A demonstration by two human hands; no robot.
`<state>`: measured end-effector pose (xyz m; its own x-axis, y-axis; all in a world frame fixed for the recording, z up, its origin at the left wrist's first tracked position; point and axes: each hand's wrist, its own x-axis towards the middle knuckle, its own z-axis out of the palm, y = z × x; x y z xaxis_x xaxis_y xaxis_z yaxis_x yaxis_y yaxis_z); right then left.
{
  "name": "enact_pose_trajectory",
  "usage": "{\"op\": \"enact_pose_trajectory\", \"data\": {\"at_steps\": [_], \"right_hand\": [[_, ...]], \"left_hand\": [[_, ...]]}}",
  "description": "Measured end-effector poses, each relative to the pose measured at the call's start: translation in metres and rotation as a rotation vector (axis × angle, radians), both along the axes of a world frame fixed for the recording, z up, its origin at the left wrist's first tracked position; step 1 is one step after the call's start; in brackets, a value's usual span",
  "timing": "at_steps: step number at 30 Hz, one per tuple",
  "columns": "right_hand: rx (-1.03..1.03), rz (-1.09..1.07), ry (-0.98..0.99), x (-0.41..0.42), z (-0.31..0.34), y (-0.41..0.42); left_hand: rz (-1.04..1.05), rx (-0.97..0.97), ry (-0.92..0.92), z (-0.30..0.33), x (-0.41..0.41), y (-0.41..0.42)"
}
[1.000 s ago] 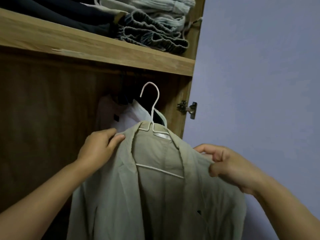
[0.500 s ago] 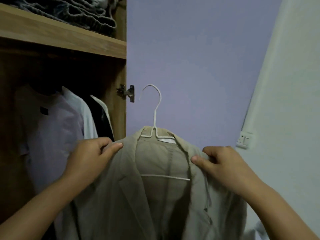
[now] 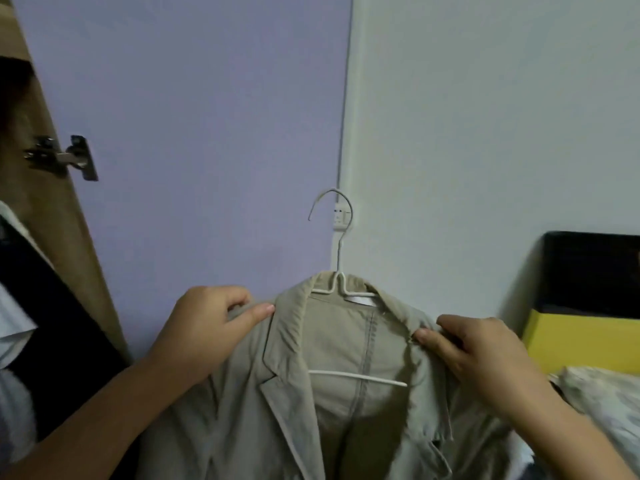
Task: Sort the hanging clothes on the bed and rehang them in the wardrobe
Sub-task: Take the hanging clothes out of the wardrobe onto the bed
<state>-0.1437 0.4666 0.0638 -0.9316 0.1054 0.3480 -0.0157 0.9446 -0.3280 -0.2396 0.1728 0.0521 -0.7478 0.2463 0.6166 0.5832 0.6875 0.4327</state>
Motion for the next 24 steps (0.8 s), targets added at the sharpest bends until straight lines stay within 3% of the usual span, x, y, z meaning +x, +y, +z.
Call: {"op": "enact_pose_trajectory", "data": {"at_steps": [12, 24], "right_hand": [[-0.003, -0.443, -0.015, 0.164, -0.009, 0.111], [-0.048, -0.874, -0.078, 0.363, -0.022, 0.212]], "left_hand": [[-0.477, 0.034, -0.109, -0.010, 0.049, 0.185], [-0.789, -0.033, -0.196, -0.023, 0.188, 0.387]]}}
